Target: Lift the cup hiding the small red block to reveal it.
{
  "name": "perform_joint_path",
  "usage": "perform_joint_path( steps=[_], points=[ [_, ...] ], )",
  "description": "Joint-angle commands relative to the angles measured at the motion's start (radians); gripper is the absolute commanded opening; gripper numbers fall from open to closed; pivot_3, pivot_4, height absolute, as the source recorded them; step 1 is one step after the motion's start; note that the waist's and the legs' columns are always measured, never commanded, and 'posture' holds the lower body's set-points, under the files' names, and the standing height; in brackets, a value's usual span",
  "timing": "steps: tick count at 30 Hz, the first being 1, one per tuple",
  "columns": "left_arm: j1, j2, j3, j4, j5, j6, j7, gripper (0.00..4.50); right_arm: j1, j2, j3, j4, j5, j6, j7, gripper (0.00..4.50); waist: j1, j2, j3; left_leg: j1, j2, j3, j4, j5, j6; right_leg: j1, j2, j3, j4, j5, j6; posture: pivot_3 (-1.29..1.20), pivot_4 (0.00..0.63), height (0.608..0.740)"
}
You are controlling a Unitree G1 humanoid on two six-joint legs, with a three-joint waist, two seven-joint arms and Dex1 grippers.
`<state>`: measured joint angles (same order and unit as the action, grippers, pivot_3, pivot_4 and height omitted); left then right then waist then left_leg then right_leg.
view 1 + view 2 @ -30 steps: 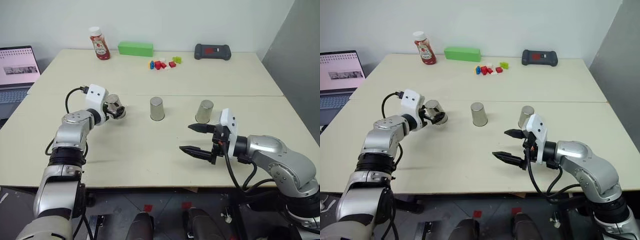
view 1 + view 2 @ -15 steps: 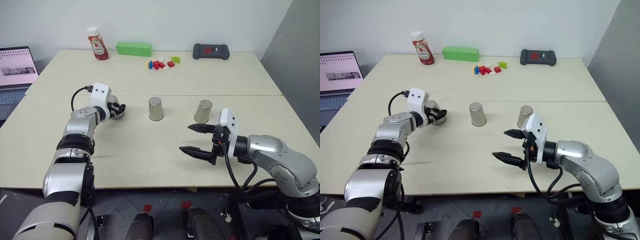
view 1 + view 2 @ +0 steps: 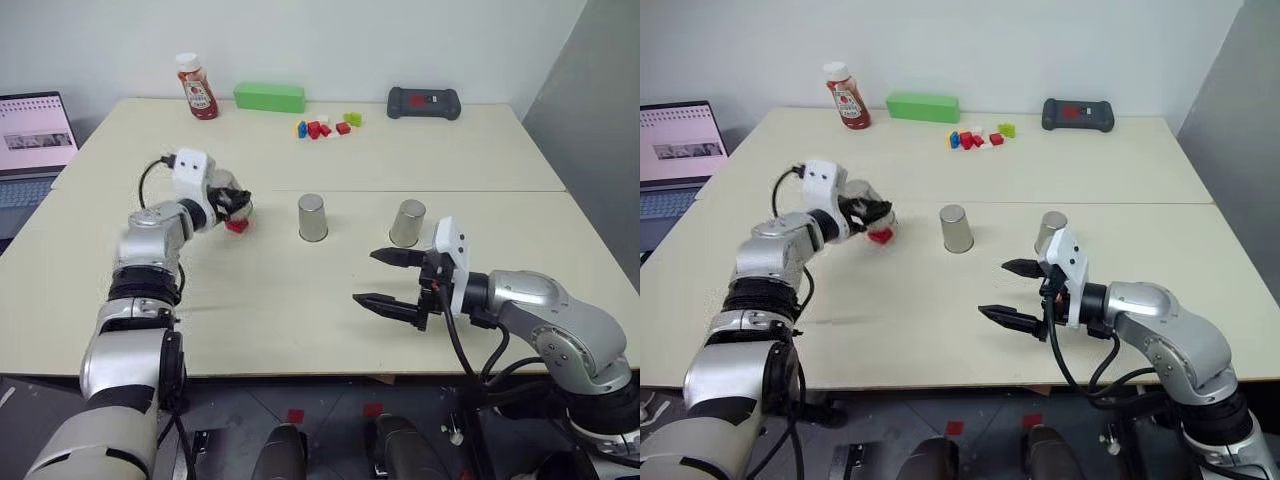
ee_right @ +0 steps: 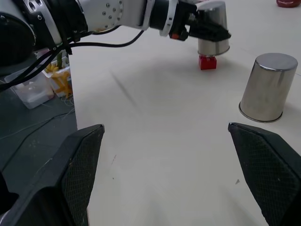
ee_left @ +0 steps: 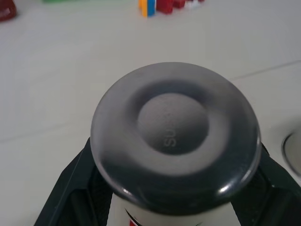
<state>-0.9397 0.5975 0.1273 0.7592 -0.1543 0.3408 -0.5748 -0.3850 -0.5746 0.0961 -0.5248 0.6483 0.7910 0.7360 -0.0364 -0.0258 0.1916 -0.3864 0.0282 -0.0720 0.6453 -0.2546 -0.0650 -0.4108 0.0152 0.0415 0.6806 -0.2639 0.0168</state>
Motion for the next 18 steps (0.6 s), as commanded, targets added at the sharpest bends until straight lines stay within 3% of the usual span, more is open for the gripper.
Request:
perform_joint_path(
  steps=[1,8,18],
  points=[
    [0.036,0.083,0.045,-0.112,0.012,0.037,0.042,2.80,-0.022,0.005,-0.012,-0.011,0.002,-0.030,0.008,4.50,-0.009,0.000,0.000,0.000,0.000,0.000,0.000,0.000,0.000,0.000,0.000,0.000,0.000,0.000,0.000,0.00,0.150,0.740],
    [0.088,0.085,0.084,-0.022,0.001,0.033,0.095,2.80,-0.049,0.012,-0.007,0.002,0.006,-0.031,0.010,4.50,-0.004,0.000,0.000,0.001,0.000,0.000,0.001,0.000,0.000,0.001,0.000,0.000,0.001,0.000,0.000,0.00,0.150,0.740],
    [0.004,0.047,0.088,0.217,0.019,-0.054,0.152,2.80,-0.048,-0.011,-0.021,-0.016,0.025,-0.007,0.010,4.50,0.007,0.000,0.000,0.000,0.000,0.000,0.001,0.000,0.000,0.001,0.000,-0.001,0.000,0.000,0.000,0.00,0.150,0.740]
  ],
)
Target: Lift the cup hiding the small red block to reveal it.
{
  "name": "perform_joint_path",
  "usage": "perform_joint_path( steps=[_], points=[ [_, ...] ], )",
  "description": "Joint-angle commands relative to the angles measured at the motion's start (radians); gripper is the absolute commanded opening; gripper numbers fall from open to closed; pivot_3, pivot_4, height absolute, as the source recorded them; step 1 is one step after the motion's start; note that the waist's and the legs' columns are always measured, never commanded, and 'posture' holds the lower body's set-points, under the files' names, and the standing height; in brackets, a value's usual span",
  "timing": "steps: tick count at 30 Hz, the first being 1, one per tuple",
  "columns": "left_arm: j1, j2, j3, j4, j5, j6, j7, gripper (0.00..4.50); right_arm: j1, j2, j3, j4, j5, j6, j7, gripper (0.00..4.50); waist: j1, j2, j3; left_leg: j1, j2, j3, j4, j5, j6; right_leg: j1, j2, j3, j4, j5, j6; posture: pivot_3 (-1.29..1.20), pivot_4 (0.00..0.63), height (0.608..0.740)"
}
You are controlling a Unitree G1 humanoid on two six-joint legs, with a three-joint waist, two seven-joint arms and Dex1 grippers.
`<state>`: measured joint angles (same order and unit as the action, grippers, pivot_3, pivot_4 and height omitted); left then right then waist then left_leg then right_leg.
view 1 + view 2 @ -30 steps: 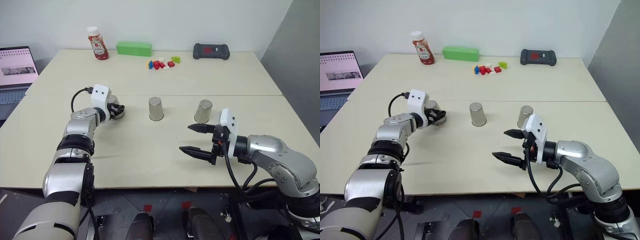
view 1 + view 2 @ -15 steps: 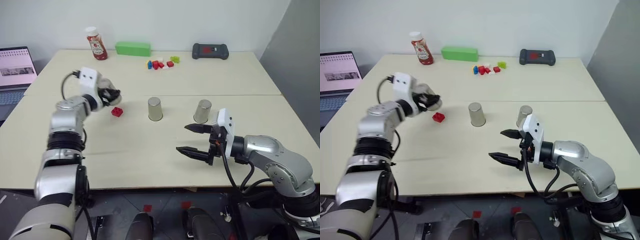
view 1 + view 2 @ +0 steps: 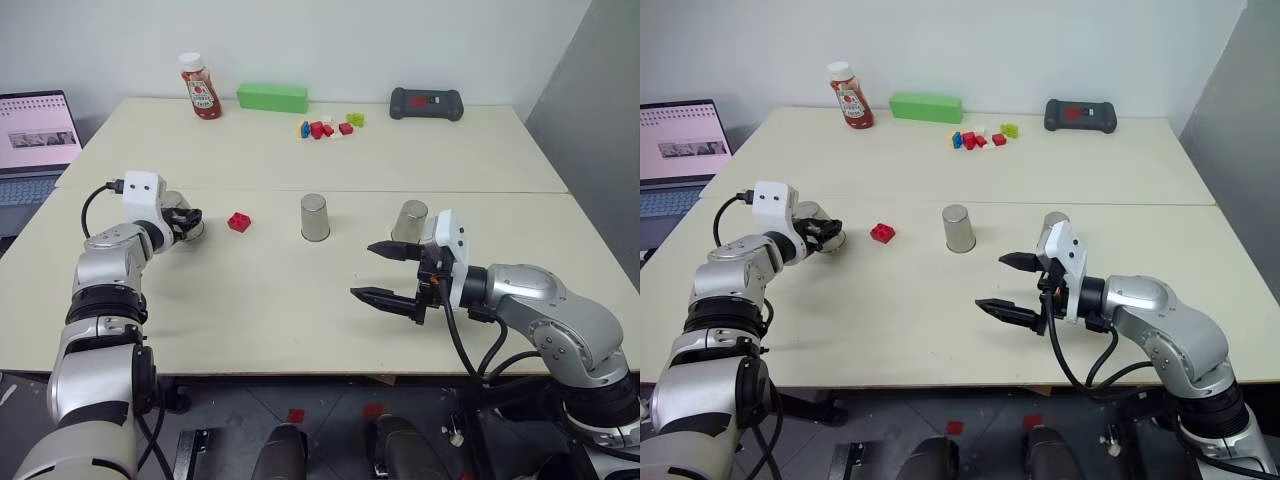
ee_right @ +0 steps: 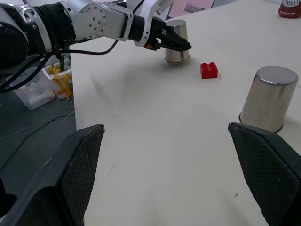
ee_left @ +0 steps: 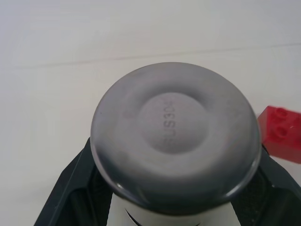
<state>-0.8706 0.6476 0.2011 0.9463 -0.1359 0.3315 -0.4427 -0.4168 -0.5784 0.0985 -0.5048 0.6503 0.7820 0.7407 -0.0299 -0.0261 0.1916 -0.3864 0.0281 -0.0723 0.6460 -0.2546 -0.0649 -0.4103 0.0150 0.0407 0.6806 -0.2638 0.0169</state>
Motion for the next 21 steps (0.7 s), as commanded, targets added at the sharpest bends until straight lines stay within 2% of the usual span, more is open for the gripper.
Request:
perform_joint_path(
  steps=[1,2,7,14,18,21],
  points=[
    [-0.073,-0.005,0.013,0.044,0.004,-0.051,0.027,2.80,-0.016,-0.007,-0.024,-0.036,0.023,0.003,0.005,4.50,0.000,0.000,0.000,0.000,0.000,0.000,0.000,0.000,0.000,0.000,0.000,0.000,0.000,0.000,0.000,0.00,0.150,0.740],
    [-0.080,-0.006,0.012,0.054,0.006,-0.056,0.032,3.51,-0.016,-0.007,-0.024,-0.036,0.024,0.003,0.005,4.50,0.000,0.000,0.000,0.000,0.000,0.000,0.000,0.000,0.000,0.000,0.000,-0.001,0.000,0.000,0.000,0.00,0.150,0.740],
    [-0.103,0.012,0.008,0.045,0.005,-0.061,-0.005,4.48,-0.012,-0.003,-0.030,-0.036,0.025,0.006,-0.004,4.50,-0.004,0.000,0.000,0.000,0.000,0.000,0.000,0.000,0.000,0.000,0.000,0.000,0.000,0.000,0.000,0.00,0.150,0.740],
    [-0.088,0.068,0.012,-0.014,0.014,-0.066,-0.007,4.48,-0.004,0.009,-0.030,-0.044,0.025,-0.002,-0.022,4.50,-0.005,0.000,0.000,0.000,0.000,0.000,0.000,0.000,0.000,0.000,0.000,0.000,0.000,0.000,0.000,0.00,0.150,0.740],
    [-0.067,0.089,0.031,-0.106,0.000,-0.068,0.008,4.48,0.005,0.010,-0.041,-0.050,0.027,-0.008,-0.030,4.50,-0.003,0.000,0.000,0.000,0.000,0.000,0.000,0.000,0.000,0.000,0.000,0.000,0.000,0.000,0.000,0.00,0.150,0.740],
    [0.008,0.120,0.028,-0.329,-0.024,-0.025,-0.062,4.48,0.017,0.009,-0.048,-0.051,0.019,-0.020,-0.033,4.50,-0.003,0.000,0.000,0.000,0.000,0.000,0.000,0.000,0.000,0.000,0.000,0.000,0.000,0.000,0.000,0.00,0.150,0.740]
  ],
)
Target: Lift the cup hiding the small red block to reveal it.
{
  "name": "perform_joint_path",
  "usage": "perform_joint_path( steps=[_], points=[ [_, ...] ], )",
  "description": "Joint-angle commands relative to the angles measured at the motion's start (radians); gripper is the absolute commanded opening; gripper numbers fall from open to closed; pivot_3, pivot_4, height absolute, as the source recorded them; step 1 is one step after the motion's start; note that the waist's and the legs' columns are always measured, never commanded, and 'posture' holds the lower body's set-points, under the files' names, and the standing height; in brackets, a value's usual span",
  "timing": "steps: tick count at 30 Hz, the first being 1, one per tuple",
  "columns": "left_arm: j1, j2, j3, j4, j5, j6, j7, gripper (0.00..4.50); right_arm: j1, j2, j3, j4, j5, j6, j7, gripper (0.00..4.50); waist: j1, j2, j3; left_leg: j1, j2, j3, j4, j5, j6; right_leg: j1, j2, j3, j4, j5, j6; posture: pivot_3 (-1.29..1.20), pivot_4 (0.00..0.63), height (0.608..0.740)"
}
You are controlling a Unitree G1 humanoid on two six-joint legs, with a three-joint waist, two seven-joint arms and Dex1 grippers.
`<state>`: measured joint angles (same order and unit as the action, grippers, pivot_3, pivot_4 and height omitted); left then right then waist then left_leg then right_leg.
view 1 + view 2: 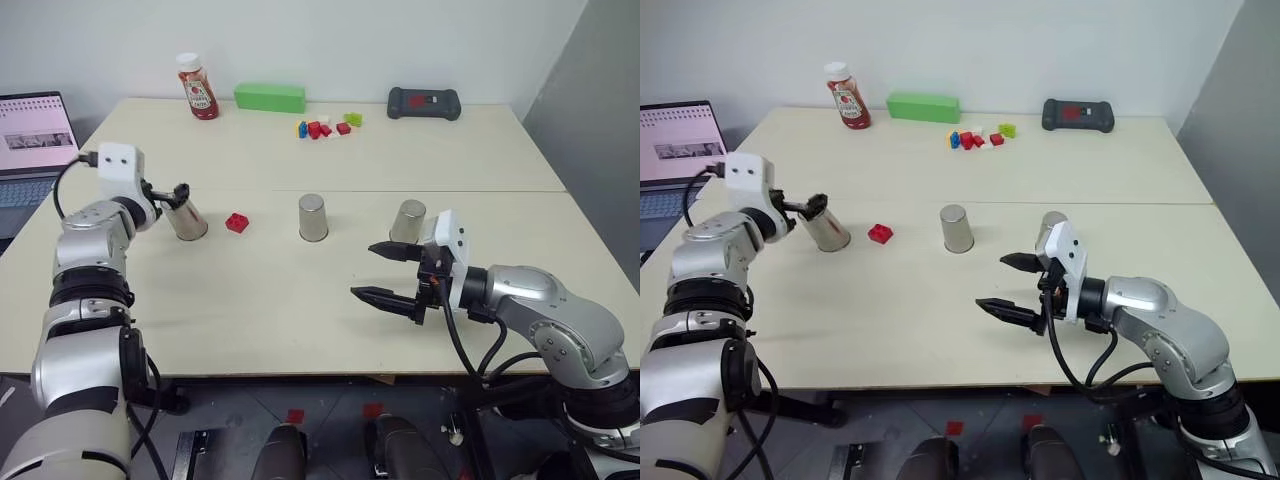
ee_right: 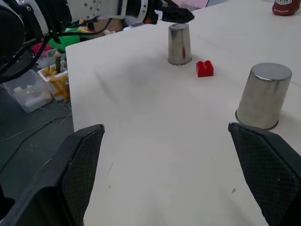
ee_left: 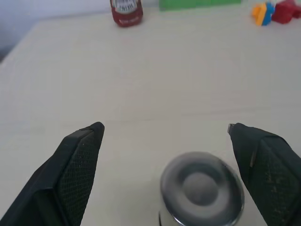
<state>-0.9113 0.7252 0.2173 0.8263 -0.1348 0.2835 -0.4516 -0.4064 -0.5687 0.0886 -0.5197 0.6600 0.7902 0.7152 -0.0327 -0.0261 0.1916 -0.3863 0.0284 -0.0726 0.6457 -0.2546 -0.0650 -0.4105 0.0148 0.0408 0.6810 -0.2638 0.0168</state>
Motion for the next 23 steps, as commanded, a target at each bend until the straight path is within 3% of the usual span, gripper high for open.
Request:
perform_joint_path(
  steps=[1,5,9,15,23],
  points=[
    [0.102,0.063,0.011,-0.318,-0.050,0.057,-0.110,4.48,0.012,0.000,-0.041,-0.036,-0.001,-0.042,-0.008,4.50,0.000,0.000,0.000,0.000,0.000,0.000,0.000,0.000,0.000,0.000,0.000,0.000,0.000,0.000,0.000,0.00,0.150,0.740],
    [0.353,0.166,0.085,-0.678,-0.182,0.215,-0.294,4.48,0.046,0.000,-0.055,-0.031,-0.029,-0.105,0.001,4.50,-0.009,0.000,0.000,0.000,0.001,0.001,-0.001,0.000,0.000,0.000,0.000,0.001,0.000,0.001,-0.001,0.00,0.150,0.740],
    [0.569,0.255,0.233,-0.889,-0.280,0.366,-0.370,4.48,0.069,-0.029,-0.079,-0.021,-0.008,-0.114,0.040,4.50,-0.015,0.000,0.000,0.001,0.002,0.000,-0.001,0.000,0.000,0.000,0.000,0.001,0.000,0.000,-0.001,0.00,0.150,0.740],
    [0.814,0.288,0.356,-1.027,-0.353,0.441,-0.466,4.48,0.057,-0.078,-0.089,0.023,-0.015,-0.135,0.104,4.50,-0.012,0.000,0.000,0.004,0.001,0.002,-0.001,0.000,0.000,0.002,0.000,0.001,0.000,-0.001,-0.001,0.00,0.150,0.740],
    [0.895,0.246,0.384,-1.081,-0.403,0.459,-0.448,4.48,0.045,-0.111,-0.103,0.047,-0.013,-0.142,0.138,4.50,-0.002,0.000,0.000,0.004,0.001,0.002,-0.001,0.000,0.000,0.001,0.000,0.001,0.000,-0.001,-0.001,0.00,0.150,0.740]
  ],
)
